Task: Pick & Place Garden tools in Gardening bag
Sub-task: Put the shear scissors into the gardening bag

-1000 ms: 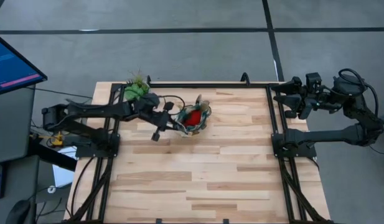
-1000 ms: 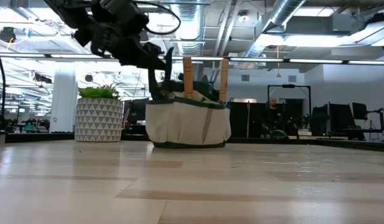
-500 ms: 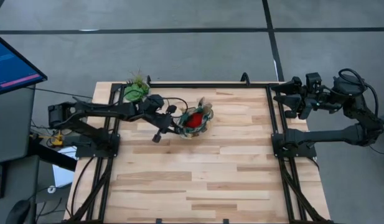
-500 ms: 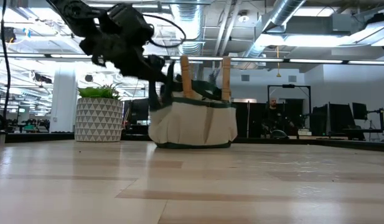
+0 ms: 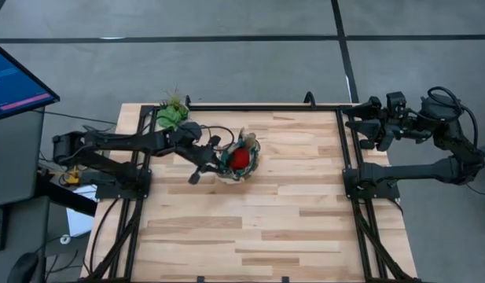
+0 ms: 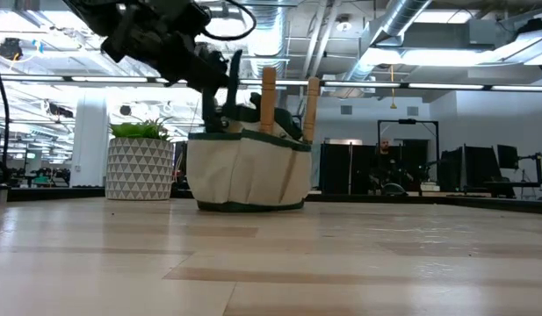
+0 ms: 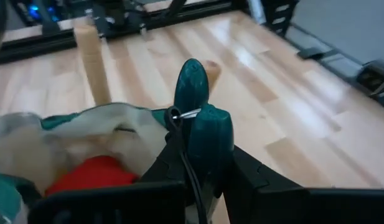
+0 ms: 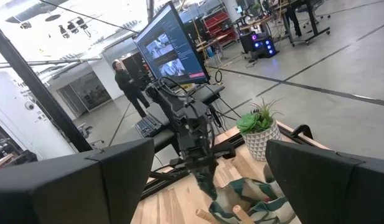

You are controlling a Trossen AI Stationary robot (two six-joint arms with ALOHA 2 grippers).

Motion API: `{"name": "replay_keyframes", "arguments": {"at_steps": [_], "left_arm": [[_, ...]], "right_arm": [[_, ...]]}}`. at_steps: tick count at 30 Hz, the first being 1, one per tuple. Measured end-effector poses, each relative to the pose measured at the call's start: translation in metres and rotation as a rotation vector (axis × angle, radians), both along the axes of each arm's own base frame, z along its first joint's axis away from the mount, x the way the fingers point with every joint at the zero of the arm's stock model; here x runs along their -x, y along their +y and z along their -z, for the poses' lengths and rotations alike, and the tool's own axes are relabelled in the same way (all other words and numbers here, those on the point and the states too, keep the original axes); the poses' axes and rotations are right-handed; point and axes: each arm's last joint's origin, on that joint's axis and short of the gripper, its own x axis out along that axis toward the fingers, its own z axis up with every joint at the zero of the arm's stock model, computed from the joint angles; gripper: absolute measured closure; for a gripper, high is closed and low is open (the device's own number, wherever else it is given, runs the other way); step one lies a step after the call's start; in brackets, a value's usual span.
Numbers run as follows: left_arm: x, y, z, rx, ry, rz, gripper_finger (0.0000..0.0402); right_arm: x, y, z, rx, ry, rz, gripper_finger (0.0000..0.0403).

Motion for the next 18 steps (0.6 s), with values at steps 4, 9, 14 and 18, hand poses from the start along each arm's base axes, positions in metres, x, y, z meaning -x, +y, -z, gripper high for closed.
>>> {"name": "replay_keyframes", "arguments": {"at_steps": [4,9,14,18], "left_arm": [[-0.003,0.005,0.006,-0.057,0.018,-0.043,0.0371],[-0.008,0.008,0.019,-0.068,0.065,-0.047,0.0371],[-0.013,0.009,0.029,-0.064,0.096,-0.036,0.0371],[-0.012,0.009,0.027,-0.076,0.088,-0.029,0.037]], "right_arm": [[0.0,0.0,0.0,-0.006,-0.001,0.0,0.0101],[0.0,0.0,0.0,-0.007,-0.002,-0.001,0.0101],[0.0,0.0,0.0,-0.007,-0.002,0.0,0.0101],[0.0,0.0,0.0,-0.007,-0.002,0.0,0.0101]]}}
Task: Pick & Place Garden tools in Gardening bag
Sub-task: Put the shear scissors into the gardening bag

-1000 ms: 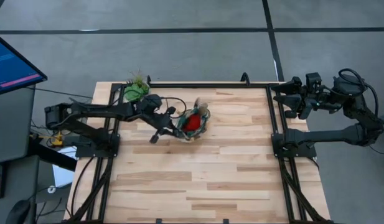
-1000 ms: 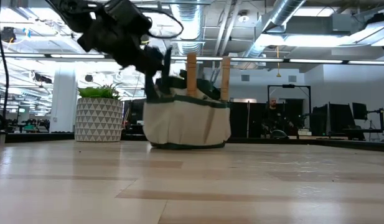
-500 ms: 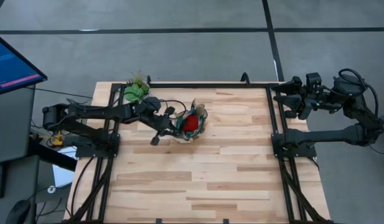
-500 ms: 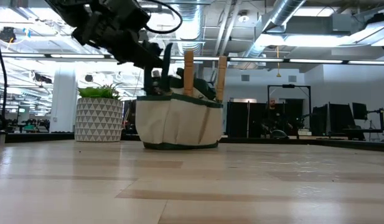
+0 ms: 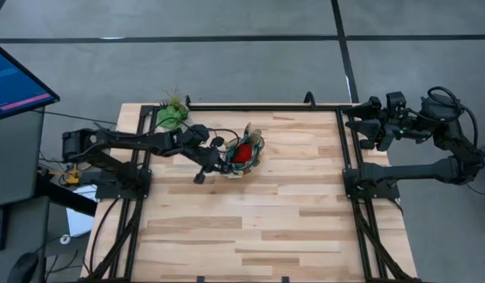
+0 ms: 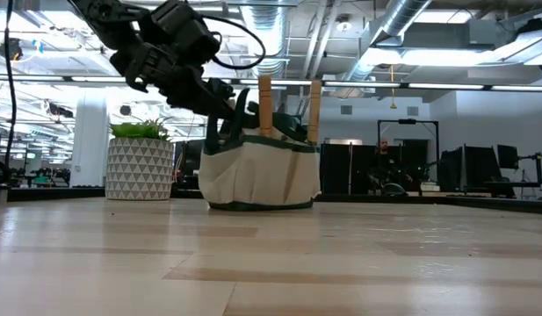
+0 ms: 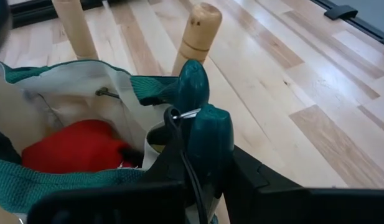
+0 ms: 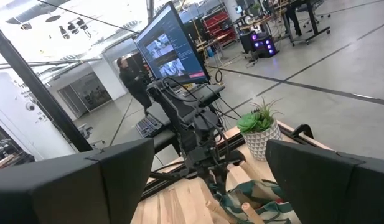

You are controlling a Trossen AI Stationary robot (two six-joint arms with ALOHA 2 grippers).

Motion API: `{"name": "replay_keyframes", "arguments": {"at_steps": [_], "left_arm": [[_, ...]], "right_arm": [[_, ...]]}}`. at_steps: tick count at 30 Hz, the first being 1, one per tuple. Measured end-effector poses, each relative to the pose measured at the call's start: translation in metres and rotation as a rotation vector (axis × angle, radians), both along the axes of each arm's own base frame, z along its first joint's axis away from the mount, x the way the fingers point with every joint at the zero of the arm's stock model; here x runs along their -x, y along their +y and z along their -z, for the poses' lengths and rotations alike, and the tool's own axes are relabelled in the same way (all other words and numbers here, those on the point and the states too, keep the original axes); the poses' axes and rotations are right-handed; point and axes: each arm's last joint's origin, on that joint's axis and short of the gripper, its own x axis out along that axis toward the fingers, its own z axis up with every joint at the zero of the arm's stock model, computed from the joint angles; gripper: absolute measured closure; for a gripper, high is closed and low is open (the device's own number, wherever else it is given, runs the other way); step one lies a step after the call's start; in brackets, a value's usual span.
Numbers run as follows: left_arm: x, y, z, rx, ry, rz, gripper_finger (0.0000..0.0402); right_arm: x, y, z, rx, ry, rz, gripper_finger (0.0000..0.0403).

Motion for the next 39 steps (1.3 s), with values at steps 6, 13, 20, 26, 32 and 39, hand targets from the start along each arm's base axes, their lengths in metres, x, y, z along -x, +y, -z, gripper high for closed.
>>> {"name": "replay_keyframes", "arguments": {"at_steps": [6,13,20,26,32,39], "left_arm": [[0.002,0.001,-0.005,-0.012,-0.032,-0.007,0.036],[0.002,0.003,-0.01,-0.051,-0.071,0.001,0.0361],[0.002,0.005,-0.009,-0.11,-0.086,0.027,0.0346],[0.001,0.006,-0.01,-0.148,-0.087,0.001,0.0313],[0.006,0.008,-0.025,-0.209,-0.148,-0.068,0.0277],[0.01,0.013,-0.029,-0.218,-0.158,-0.097,0.0284]], "right_arm": [[0.0,0.0,0.0,0.006,0.001,0.0,0.0101],[0.0,0.0,0.0,0.008,0.002,0.0,0.0101],[0.0,0.0,0.0,0.008,0.002,0.0,0.0101],[0.0,0.0,0.0,0.008,0.002,0.0,0.0101],[0.0,0.0,0.0,0.008,0.002,0.0,0.0101],[0.0,0.0,0.0,0.01,0.002,0.0,0.0101]]}}
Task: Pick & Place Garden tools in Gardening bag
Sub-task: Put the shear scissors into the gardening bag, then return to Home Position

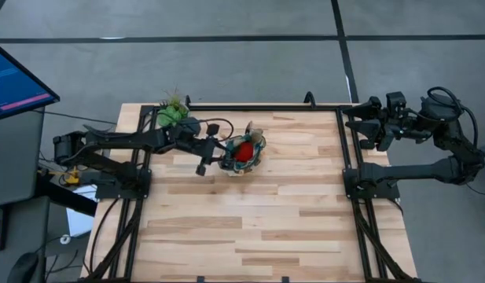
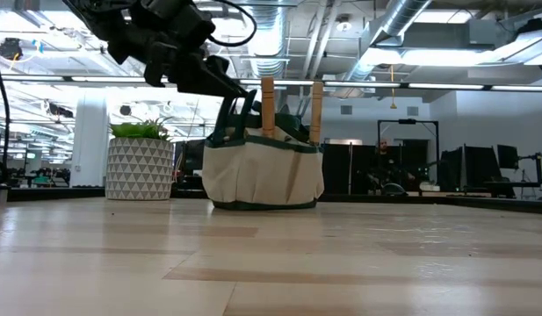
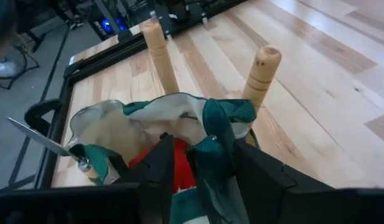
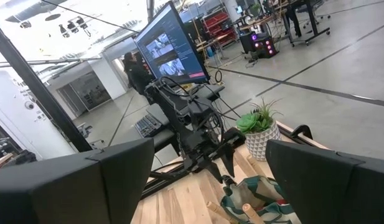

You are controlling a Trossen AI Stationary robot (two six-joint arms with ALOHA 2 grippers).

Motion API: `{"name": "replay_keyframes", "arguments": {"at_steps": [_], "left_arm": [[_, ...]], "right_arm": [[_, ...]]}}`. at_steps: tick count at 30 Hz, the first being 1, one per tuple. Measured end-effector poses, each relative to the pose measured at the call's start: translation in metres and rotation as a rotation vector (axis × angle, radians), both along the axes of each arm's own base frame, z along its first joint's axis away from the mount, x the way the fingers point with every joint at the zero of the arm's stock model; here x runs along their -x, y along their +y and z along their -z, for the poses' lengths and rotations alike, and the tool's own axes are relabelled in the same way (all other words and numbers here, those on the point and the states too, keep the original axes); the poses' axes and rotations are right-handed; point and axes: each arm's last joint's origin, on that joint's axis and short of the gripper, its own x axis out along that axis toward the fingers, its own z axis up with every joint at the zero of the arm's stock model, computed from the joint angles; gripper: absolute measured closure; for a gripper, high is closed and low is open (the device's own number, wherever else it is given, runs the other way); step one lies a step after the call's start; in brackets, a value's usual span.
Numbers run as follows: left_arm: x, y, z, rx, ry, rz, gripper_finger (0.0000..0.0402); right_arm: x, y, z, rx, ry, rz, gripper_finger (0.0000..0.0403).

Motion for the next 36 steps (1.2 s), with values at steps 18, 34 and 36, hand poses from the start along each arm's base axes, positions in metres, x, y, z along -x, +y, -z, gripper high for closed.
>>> {"name": "replay_keyframes", "arguments": {"at_steps": [18,34,36], "left_arm": [[0.051,0.003,-0.068,-0.031,-0.277,-0.233,0.0215],[0.162,-0.029,-0.115,0.181,-0.628,-0.48,0.0382],[0.166,-0.03,-0.109,0.197,-0.615,-0.486,0.0393]], "right_arm": [[-0.012,-0.004,0.002,0.006,0.039,0.079,0.0101],[-0.082,-0.039,0.0,0.288,0.105,0.03,0.0103],[-0.085,-0.048,0.003,0.278,0.115,-0.006,0.0112]]}}
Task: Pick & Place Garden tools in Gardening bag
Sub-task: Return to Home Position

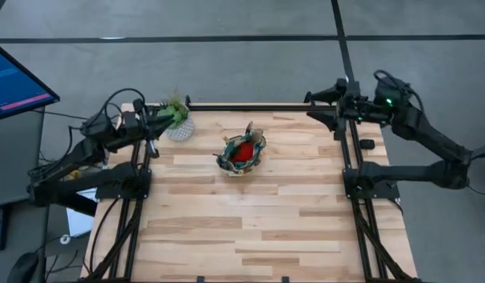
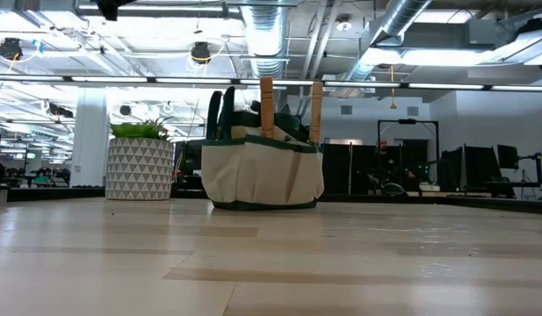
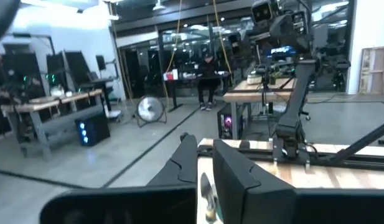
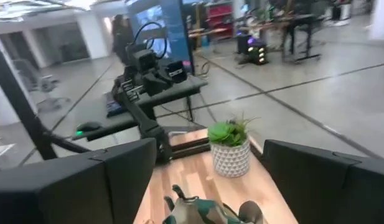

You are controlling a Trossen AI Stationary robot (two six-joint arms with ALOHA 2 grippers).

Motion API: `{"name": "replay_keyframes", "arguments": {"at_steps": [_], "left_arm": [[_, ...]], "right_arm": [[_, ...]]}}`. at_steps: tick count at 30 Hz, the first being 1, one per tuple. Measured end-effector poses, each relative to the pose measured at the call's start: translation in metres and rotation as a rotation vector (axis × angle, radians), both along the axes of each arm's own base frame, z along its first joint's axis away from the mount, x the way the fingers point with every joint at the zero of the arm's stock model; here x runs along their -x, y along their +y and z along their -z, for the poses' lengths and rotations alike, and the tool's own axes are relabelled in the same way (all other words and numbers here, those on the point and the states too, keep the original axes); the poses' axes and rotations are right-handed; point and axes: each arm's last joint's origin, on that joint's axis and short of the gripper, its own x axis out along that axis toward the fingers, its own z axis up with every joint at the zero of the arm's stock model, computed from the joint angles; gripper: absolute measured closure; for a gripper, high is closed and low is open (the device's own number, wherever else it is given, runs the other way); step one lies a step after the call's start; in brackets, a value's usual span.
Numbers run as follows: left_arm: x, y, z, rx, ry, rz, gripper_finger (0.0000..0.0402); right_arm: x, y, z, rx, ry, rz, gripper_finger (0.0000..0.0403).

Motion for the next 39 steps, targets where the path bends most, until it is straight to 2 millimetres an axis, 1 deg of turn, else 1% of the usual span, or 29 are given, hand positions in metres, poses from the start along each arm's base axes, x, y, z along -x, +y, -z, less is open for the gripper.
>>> {"name": "replay_keyframes", "arguments": {"at_steps": [3,6,8,11,12,14,15,17,19,21,24,26,30,33,36,39], "left_arm": [[0.002,0.001,0.011,0.045,-0.003,-0.039,0.0396],[0.0,0.003,0.025,0.106,0.003,-0.076,0.04],[-0.001,0.004,0.034,0.16,0.003,-0.097,0.04],[-0.002,0.004,0.043,0.234,-0.01,-0.092,0.0401],[-0.002,0.003,0.046,0.253,-0.017,-0.08,0.0401],[0.0,0.0,0.049,0.296,-0.046,-0.054,0.0401],[0.002,-0.002,0.05,0.318,-0.063,-0.042,0.0401],[0.008,-0.006,0.053,0.351,-0.096,-0.032,0.0401],[0.016,-0.01,0.056,0.372,-0.138,-0.045,0.0401],[0.024,-0.013,0.06,0.381,-0.182,-0.077,0.0401],[0.033,-0.016,0.066,0.387,-0.242,-0.112,0.0401],[0.034,-0.016,0.072,0.401,-0.258,-0.117,0.0401],[0.022,-0.014,0.089,0.472,-0.2,-0.113,0.0401],[0.008,-0.013,0.102,0.519,-0.142,-0.101,0.0401],[-0.004,-0.013,0.109,0.527,-0.127,-0.093,0.0401],[-0.012,-0.018,0.111,0.511,-0.13,-0.079,0.0401]], "right_arm": [[-0.011,-0.018,0.012,-0.004,-0.024,-0.085,0.0136],[-0.022,-0.038,0.035,-0.031,-0.1,-0.194,0.0177],[-0.025,-0.051,0.055,-0.062,-0.142,-0.238,0.0216],[-0.03,-0.068,0.091,-0.155,-0.177,-0.275,0.0293],[-0.03,-0.072,0.102,-0.184,-0.193,-0.291,0.0322],[-0.023,-0.077,0.113,-0.195,-0.252,-0.33,0.0375],[-0.016,-0.077,0.115,-0.188,-0.284,-0.346,0.0388],[0.0,-0.077,0.118,-0.214,-0.338,-0.326,0.0389],[0.02,-0.073,0.114,-0.233,-0.386,-0.277,0.0387],[0.039,-0.062,0.105,-0.226,-0.409,-0.228,0.0397],[0.064,-0.04,0.093,-0.205,-0.414,-0.136,0.04],[0.077,-0.023,0.087,-0.195,-0.395,-0.048,0.0401],[0.097,0.011,0.087,-0.227,-0.299,0.149,0.0402],[0.108,0.031,0.088,-0.22,-0.296,0.241,0.0402],[0.114,0.04,0.096,-0.226,-0.311,0.283,0.0402],[0.115,0.04,0.111,-0.285,-0.294,0.325,0.0403]]}}
